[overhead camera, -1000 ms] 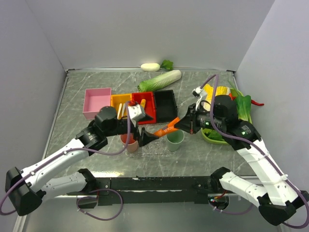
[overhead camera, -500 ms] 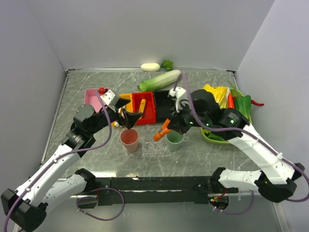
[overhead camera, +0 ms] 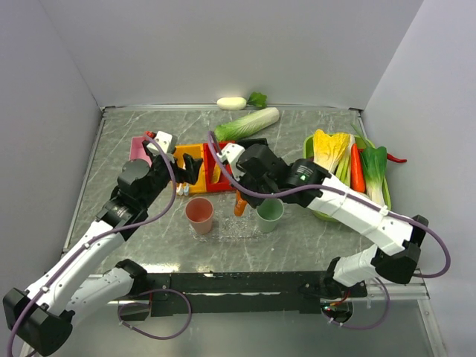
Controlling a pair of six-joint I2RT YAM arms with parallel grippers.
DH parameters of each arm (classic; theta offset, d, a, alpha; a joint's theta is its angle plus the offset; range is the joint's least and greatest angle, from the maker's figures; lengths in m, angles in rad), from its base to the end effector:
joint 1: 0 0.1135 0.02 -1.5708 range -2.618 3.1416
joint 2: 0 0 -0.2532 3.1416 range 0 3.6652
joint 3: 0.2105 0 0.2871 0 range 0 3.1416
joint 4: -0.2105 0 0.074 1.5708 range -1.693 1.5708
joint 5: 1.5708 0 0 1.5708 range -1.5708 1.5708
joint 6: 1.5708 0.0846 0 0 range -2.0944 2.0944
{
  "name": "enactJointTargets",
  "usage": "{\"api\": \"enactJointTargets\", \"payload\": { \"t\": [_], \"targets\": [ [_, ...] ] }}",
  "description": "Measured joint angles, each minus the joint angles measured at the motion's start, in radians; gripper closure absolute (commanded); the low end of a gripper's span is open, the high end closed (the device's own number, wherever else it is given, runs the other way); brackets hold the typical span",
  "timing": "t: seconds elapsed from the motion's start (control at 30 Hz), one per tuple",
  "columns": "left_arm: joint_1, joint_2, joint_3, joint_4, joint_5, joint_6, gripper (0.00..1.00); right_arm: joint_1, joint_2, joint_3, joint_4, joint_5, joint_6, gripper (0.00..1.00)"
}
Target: Prepare toiletry sets of a toothbrush and toothpaste on the tray
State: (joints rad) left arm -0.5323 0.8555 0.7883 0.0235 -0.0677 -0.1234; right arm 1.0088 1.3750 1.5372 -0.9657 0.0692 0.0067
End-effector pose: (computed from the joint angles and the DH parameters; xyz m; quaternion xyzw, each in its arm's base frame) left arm 0.2583 -0.1455 0.3387 0.1237 0.7117 -0.1994 0.6622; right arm 0.1904 0.2914 0.3524 -0.4338 0.8191 0.1539 0.3425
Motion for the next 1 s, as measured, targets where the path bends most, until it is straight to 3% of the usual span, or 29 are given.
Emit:
{"api": "enactJointTargets", "payload": {
  "t": [1.0],
  "targets": [
    [0.000, 0.013, 0.000, -0.007, -0.018, 0.011, 0.03, 0.009, 0.090, -0.006, 0.039, 0.073, -0.019, 1.00]
  ]
}}
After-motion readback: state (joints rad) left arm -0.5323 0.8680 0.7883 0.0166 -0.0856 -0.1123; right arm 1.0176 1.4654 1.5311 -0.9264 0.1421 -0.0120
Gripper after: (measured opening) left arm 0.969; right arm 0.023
